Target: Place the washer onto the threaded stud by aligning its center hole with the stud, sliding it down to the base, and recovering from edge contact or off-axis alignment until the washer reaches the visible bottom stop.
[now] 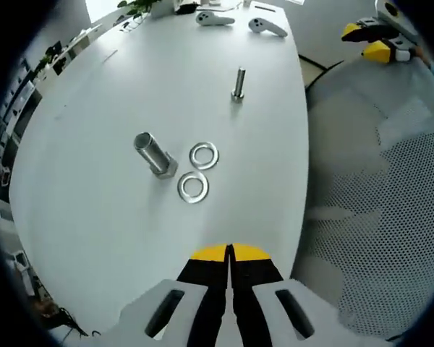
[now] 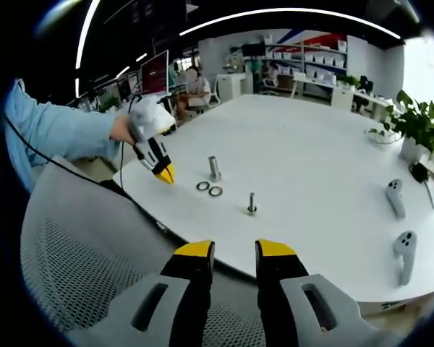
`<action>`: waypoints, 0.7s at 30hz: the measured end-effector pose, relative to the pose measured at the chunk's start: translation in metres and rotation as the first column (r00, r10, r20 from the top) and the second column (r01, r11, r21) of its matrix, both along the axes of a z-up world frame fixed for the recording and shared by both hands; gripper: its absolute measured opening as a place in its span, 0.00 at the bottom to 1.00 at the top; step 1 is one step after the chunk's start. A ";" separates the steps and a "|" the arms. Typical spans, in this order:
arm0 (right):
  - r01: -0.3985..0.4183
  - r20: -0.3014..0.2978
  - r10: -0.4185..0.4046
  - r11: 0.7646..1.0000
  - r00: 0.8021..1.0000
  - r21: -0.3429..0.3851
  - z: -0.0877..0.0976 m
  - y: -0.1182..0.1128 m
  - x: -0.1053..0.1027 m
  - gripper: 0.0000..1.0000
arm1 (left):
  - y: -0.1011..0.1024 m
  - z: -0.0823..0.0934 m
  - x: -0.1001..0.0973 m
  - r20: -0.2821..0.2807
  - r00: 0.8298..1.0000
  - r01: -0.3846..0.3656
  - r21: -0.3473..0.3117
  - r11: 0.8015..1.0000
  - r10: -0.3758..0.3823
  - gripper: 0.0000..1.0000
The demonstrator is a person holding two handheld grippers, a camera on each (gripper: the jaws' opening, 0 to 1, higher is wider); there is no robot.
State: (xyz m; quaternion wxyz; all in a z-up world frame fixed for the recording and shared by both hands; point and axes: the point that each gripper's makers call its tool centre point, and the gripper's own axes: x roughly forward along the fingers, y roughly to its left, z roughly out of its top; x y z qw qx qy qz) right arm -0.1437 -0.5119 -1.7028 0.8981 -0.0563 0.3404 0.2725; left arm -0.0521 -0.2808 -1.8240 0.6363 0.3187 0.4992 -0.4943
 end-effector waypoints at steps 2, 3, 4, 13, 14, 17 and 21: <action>0.003 0.004 -0.003 1.000 1.000 0.000 0.000 -0.001 0.001 0.25 | -0.005 -0.005 0.005 -0.010 1.000 -0.009 -0.006 1.000 0.009 0.00; 0.004 0.004 -0.004 1.000 1.000 0.000 0.000 -0.001 0.001 0.25 | -0.007 -0.009 0.004 -0.031 1.000 -0.003 -0.002 1.000 0.003 0.00; 0.004 0.005 -0.004 1.000 1.000 0.001 0.000 -0.001 0.001 0.25 | -0.007 -0.010 0.004 -0.038 0.999 0.000 0.001 1.000 0.000 0.00; 0.004 0.012 -0.004 1.000 1.000 0.002 0.001 -0.001 0.002 0.25 | 0.000 -0.030 -0.009 -0.069 0.992 0.116 0.125 0.985 -0.108 0.00; 0.004 0.013 -0.004 1.000 1.000 0.003 0.001 -0.001 0.002 0.24 | 0.000 -0.030 -0.008 -0.067 0.992 0.114 0.129 0.985 -0.106 0.00; 0.001 0.012 -0.001 1.000 1.000 0.002 0.001 0.000 0.002 0.24 | 0.001 -0.030 -0.008 -0.054 0.990 0.138 0.137 0.981 -0.131 0.00; -0.003 0.015 0.003 1.000 1.000 0.003 0.001 0.000 0.002 0.24 | 0.000 -0.030 -0.011 -0.078 0.989 0.133 0.131 0.982 -0.123 0.00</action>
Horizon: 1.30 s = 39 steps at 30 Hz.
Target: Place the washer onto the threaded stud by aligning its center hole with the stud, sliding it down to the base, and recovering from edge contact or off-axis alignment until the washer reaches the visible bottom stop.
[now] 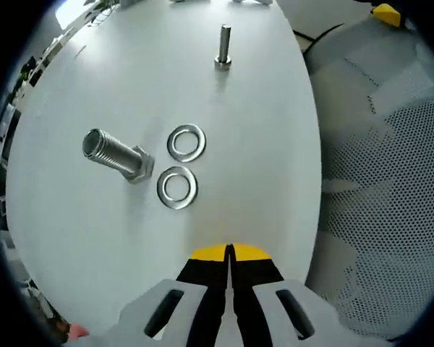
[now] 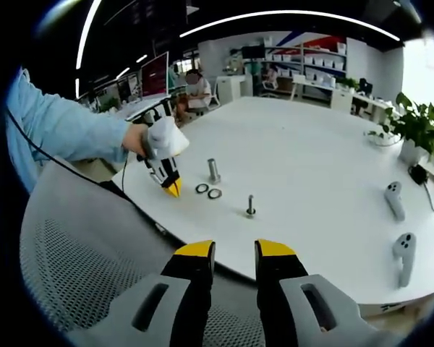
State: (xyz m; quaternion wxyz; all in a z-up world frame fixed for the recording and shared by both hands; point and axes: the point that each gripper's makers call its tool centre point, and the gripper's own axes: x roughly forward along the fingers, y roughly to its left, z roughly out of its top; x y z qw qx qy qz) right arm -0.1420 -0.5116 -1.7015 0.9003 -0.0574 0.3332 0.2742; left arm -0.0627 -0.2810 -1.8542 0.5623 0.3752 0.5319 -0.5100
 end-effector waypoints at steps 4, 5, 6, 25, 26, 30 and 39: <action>0.005 0.002 -0.005 1.000 1.000 0.002 0.000 -0.001 0.000 0.24 | 0.000 0.000 0.000 -0.021 1.000 0.005 -0.023 1.000 -0.005 0.00; 0.006 0.002 -0.006 1.000 1.000 0.002 0.001 -0.001 0.000 0.24 | -0.001 0.000 0.000 -0.003 0.993 0.114 -0.032 0.993 -0.114 0.00; 0.008 0.003 -0.008 1.000 1.000 0.002 0.001 -0.001 0.000 0.24 | -0.001 0.000 -0.001 0.018 0.991 0.131 -0.020 0.991 -0.130 0.00; 0.033 0.009 -0.033 0.999 0.999 0.004 0.002 -0.004 0.001 0.24 | -0.002 0.000 -0.003 0.064 0.972 0.222 0.079 0.972 -0.227 0.00; 0.034 0.010 -0.034 0.999 0.999 0.005 0.002 -0.004 0.001 0.24 | -0.001 0.000 -0.004 0.066 0.970 0.228 0.077 0.971 -0.233 0.00; 0.035 0.011 -0.035 0.999 0.999 0.004 0.002 -0.004 0.002 0.24 | -0.001 0.000 -0.002 0.018 0.997 0.077 0.061 0.995 -0.078 0.00; 0.026 0.002 -0.026 1.000 1.000 -0.005 0.001 -0.003 0.001 0.23 | -0.012 0.018 0.035 0.121 0.992 0.024 -0.039 0.999 -0.019 0.00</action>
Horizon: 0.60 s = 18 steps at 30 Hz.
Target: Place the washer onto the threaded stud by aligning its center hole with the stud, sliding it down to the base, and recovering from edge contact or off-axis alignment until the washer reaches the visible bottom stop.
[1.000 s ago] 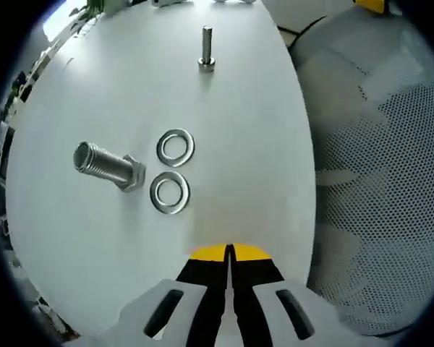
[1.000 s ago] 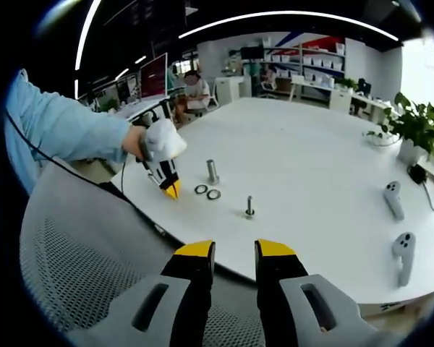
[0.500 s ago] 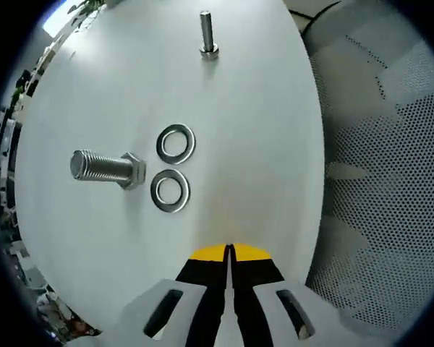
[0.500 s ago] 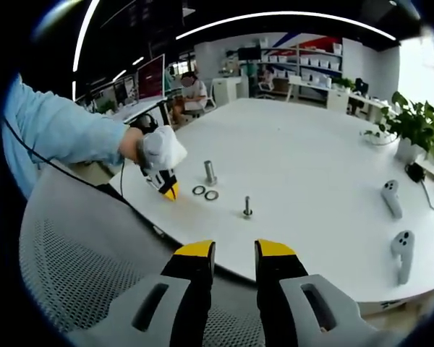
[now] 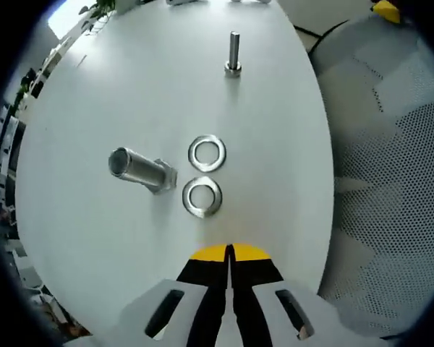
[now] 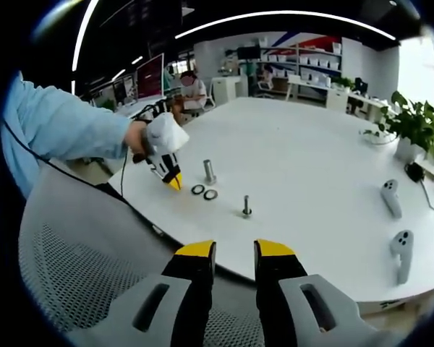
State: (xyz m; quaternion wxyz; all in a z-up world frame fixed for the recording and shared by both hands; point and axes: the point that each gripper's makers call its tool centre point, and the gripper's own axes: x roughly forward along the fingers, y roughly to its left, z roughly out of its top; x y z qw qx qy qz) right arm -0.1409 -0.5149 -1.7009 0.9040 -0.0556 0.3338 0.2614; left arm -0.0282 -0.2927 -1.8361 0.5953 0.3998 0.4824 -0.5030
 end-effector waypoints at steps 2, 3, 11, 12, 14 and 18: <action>-0.001 0.000 0.001 1.000 1.000 0.000 0.000 0.000 0.000 0.23 | -0.003 0.001 0.000 -0.016 1.000 0.003 -0.007 1.000 -0.003 0.00; 0.000 0.000 0.000 1.000 1.000 0.000 0.000 0.000 0.000 0.23 | -0.004 -0.001 0.001 -0.016 1.000 0.008 0.004 1.000 -0.008 0.01; 0.007 0.009 -0.007 1.000 1.000 0.004 0.001 -0.001 0.001 0.23 | -0.019 -0.007 0.012 0.029 0.999 0.027 -0.029 0.999 -0.027 0.43; 0.007 0.010 -0.007 1.000 1.000 0.004 0.001 -0.001 0.001 0.23 | -0.020 -0.008 0.013 0.024 0.999 0.023 -0.028 0.999 -0.022 0.47; 0.007 0.011 -0.007 1.000 1.000 0.006 0.001 -0.001 0.001 0.23 | -0.025 -0.009 0.009 -0.001 1.000 0.027 -0.036 0.999 -0.027 0.44; 0.006 0.011 -0.006 1.000 1.000 0.010 0.001 -0.001 0.001 0.23 | -0.028 -0.012 0.010 -0.008 0.999 0.036 -0.030 0.999 -0.036 0.37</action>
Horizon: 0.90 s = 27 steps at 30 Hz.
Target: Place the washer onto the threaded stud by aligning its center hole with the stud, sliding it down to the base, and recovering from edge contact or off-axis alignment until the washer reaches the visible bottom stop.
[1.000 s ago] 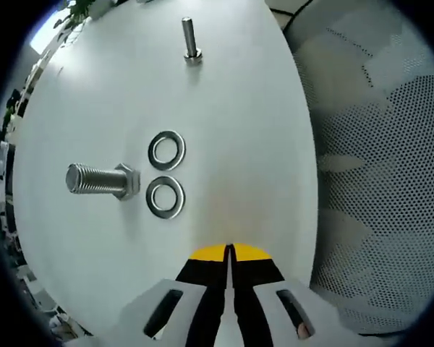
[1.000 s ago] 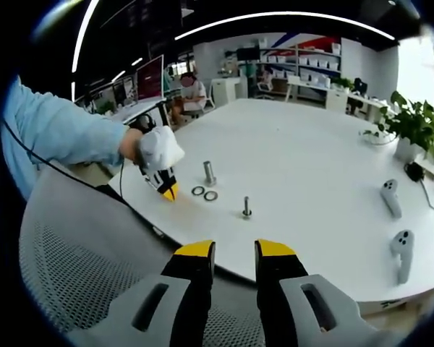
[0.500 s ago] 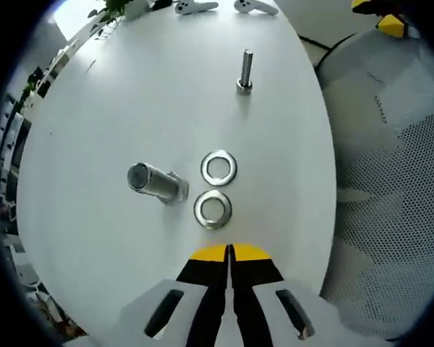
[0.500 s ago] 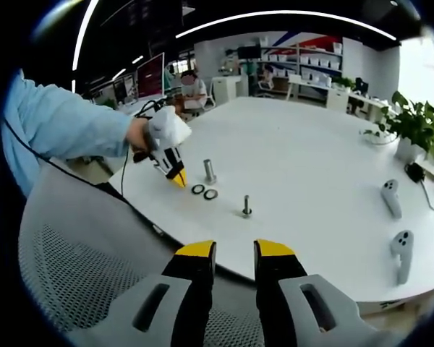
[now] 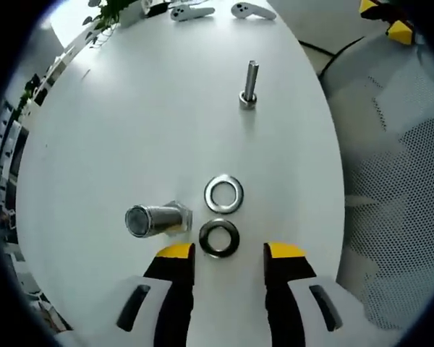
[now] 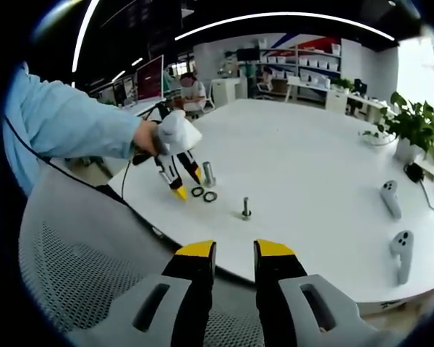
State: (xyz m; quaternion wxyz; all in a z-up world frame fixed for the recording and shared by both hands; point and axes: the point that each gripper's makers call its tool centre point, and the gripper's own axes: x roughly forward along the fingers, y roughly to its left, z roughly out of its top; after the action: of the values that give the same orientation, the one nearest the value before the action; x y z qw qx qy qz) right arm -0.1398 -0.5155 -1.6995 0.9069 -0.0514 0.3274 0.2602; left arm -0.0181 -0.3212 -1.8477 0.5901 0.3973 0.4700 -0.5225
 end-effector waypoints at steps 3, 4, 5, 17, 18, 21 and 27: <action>-0.003 0.001 0.003 1.000 1.000 0.001 0.000 0.000 0.000 0.23 | 0.000 -0.001 0.002 -0.015 1.000 -0.022 0.006 1.000 0.022 0.35; -0.004 0.001 0.004 1.000 1.000 0.002 0.000 0.000 0.000 0.23 | -0.001 -0.001 0.003 -0.015 1.000 -0.024 0.004 1.000 0.024 0.34; -0.004 0.002 0.004 1.000 1.000 0.003 0.000 0.001 0.000 0.23 | -0.002 0.000 0.004 -0.015 1.000 -0.027 -0.001 1.000 0.027 0.34; -0.020 0.004 0.020 1.000 1.000 0.013 0.001 0.003 0.000 0.23 | -0.001 -0.004 0.009 0.018 1.000 0.023 0.043 0.999 -0.024 0.25; -0.020 0.005 0.020 1.000 1.000 0.013 0.001 0.003 0.000 0.23 | -0.001 -0.004 0.010 0.019 1.000 0.020 0.043 0.999 -0.021 0.25; -0.019 0.007 0.019 1.000 1.000 0.015 0.001 0.003 0.000 0.23 | -0.003 -0.004 0.010 0.023 1.000 0.017 0.039 0.999 -0.018 0.26; -0.023 0.008 0.023 1.000 1.000 0.017 0.001 0.004 0.000 0.23 | -0.003 -0.004 0.010 0.022 1.000 0.020 0.038 0.999 -0.021 0.26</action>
State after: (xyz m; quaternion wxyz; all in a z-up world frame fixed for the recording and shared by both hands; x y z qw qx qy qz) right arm -0.1401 -0.5116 -1.6981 0.9055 -0.0487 0.3210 0.2733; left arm -0.0082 -0.3243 -1.8517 0.5823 0.4190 0.4693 -0.5149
